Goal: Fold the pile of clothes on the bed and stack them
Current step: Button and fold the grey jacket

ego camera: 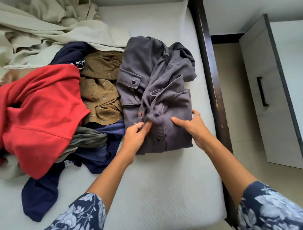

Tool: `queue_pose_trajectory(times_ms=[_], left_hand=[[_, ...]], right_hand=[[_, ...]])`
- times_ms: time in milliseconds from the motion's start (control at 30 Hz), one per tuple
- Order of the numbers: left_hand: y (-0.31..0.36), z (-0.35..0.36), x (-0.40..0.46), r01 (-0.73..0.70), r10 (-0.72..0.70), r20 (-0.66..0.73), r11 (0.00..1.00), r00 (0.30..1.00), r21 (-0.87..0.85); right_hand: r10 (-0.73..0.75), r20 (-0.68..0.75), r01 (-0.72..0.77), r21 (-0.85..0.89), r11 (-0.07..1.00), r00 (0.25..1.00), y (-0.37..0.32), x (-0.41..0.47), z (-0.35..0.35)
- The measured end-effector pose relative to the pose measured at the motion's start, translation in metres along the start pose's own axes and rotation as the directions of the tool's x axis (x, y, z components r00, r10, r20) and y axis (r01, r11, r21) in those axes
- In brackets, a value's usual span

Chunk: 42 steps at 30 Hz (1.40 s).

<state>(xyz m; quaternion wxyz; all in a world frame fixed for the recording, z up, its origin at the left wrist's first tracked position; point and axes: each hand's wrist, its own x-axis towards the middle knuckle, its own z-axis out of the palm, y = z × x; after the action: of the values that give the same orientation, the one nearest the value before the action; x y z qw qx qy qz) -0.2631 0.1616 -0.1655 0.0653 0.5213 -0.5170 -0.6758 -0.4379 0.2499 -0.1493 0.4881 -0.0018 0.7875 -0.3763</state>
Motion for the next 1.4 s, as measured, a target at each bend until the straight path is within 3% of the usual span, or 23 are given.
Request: queue_pose_trajectory(times_ms=[67, 233, 400, 500, 600, 733, 900, 1000, 1100, 1200, 1267, 1333, 1400], left_hand=[[0.006, 0.003, 0.004, 0.106, -0.111, -0.04, 0.986, 0.993, -0.126], [0.014, 0.014, -0.004, 0.061, -0.095, -0.244, 0.988, 0.965, -0.145], [0.006, 0.002, -0.013, 0.038, -0.028, -0.083, 0.991, 0.996, 0.127], [0.005, 0.011, -0.017, 0.112, -0.076, -0.119, 0.937, 0.99, 0.332], [0.0, 0.024, -0.037, 0.133, -0.114, -0.074, 0.921, 0.991, 0.365], [-0.025, 0.023, -0.068, 0.248, -0.27, 0.044, 0.928, 0.962, 0.278], [-0.053, 0.038, -0.117, 0.521, -0.542, 0.161, 0.839, 0.825, 0.157], [-0.045, 0.04, -0.12, 0.592, -0.6, 0.198, 0.799, 0.775, 0.105], [-0.004, 0.034, -0.103, 0.595, -0.582, 0.192, 0.804, 0.791, -0.012], [0.048, 0.014, -0.064, 0.589, -0.562, 0.193, 0.796, 0.804, -0.137], [0.086, -0.002, -0.034, 0.558, -0.53, 0.182, 0.805, 0.829, -0.199], [0.122, -0.017, -0.005, 0.492, -0.476, 0.136, 0.804, 0.869, -0.334], [0.147, -0.028, 0.025, 0.411, -0.412, 0.105, 0.782, 0.905, -0.469]], right_hand=[[-0.01, 0.019, 0.01, 0.0, 1.0, 1.0, 0.002, 0.003, -0.001], [-0.085, -0.027, 0.087, 0.073, 0.994, 0.996, -0.001, 0.0, 0.003], [-0.096, -0.057, 0.089, -0.114, 0.989, 0.994, 0.009, -0.002, 0.007], [-0.091, -0.005, 0.09, -0.138, 0.986, 0.996, 0.021, -0.006, 0.004], [-0.105, 0.018, 0.107, -0.171, 0.98, 0.994, 0.033, -0.021, -0.004], [0.036, 0.123, -0.03, -0.05, 0.998, 0.992, 0.06, -0.052, -0.02], [0.307, 0.137, -0.299, -0.074, 0.951, 0.942, 0.103, -0.088, -0.033], [0.357, 0.119, -0.355, -0.033, 0.934, 0.927, 0.102, -0.097, -0.044], [0.265, 0.07, -0.268, 0.049, 0.962, 0.962, 0.059, -0.094, -0.06], [0.082, 0.168, -0.095, 0.067, 0.993, 0.982, -0.007, -0.086, -0.075], [-0.051, 0.231, 0.01, 0.173, 0.985, 0.972, -0.048, -0.08, -0.075], [-0.175, 0.168, 0.12, 0.292, 0.949, 0.97, -0.077, -0.065, -0.069], [-0.326, 0.067, 0.309, 0.188, 0.932, 0.943, -0.092, -0.05, -0.052]])
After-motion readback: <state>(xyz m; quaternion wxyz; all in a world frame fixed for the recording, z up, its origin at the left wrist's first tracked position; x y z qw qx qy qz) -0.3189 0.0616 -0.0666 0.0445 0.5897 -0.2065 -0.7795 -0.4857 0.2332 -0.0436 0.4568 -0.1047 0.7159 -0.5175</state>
